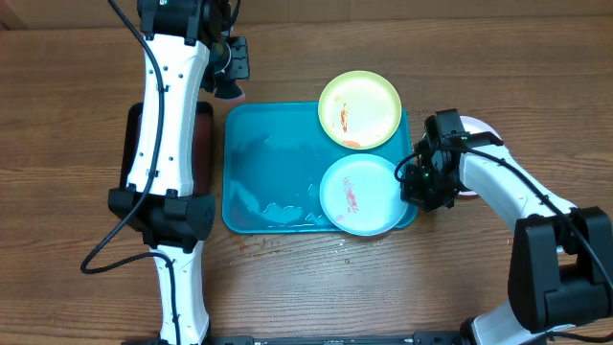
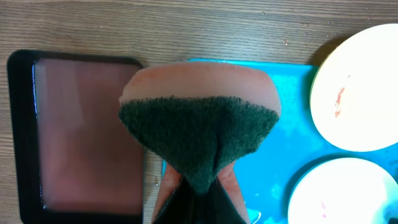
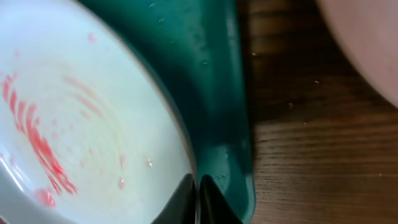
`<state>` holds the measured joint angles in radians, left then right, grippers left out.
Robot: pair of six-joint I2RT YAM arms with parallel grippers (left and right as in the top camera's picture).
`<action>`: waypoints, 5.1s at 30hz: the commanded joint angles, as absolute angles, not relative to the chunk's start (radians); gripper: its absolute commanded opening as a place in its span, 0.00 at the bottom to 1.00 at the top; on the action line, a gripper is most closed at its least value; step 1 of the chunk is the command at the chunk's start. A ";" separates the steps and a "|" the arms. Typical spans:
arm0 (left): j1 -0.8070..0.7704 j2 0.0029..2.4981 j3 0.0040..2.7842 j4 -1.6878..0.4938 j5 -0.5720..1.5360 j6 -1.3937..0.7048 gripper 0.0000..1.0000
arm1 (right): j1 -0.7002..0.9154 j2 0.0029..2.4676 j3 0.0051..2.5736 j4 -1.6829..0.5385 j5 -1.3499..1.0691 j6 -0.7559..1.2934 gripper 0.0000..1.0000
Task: Clean dirty plates on tray and stack at the side
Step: 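Move the right gripper to the light blue plate and grasp its rim, then lower the sponge with the left gripper onto the light blue plate, then scrub the light blue plate with the sponge while right gripper holds it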
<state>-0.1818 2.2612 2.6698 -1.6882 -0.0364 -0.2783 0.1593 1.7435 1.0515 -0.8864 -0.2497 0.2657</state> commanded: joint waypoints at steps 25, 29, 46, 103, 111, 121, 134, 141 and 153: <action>-0.184 2.269 2.665 -1.690 -0.025 -0.262 0.04 | 0.569 1.792 1.122 -0.472 -0.085 0.819 0.04; -0.184 2.269 2.665 -1.690 -0.025 -0.262 0.04 | 0.568 1.792 1.121 -0.472 -0.078 0.810 0.05; -0.184 2.269 2.583 -1.689 -0.023 -0.270 0.04 | 0.565 1.860 1.121 -0.381 -0.053 0.731 0.18; -0.334 2.262 1.719 -1.210 0.008 -0.030 0.04 | 0.552 1.931 1.121 -0.346 -0.162 0.725 0.04; -0.333 2.247 1.744 -1.229 0.316 0.244 0.04 | 0.552 1.931 1.121 -0.339 -0.162 0.725 0.04; -0.284 2.247 1.821 -1.151 -0.036 -0.145 0.04 | 0.552 1.931 1.121 -0.339 -0.162 0.725 0.04; -0.242 2.247 1.822 -1.349 -0.017 -0.172 0.04 | 0.552 1.931 1.121 -0.329 -0.162 0.725 0.04; -0.296 2.247 1.822 -1.333 0.259 0.050 0.04 | 0.552 1.931 1.121 -0.326 -0.162 0.725 0.04; -0.347 2.250 1.820 -1.139 -0.145 -0.247 0.04 | 0.552 1.931 1.121 -0.327 -0.159 0.725 0.04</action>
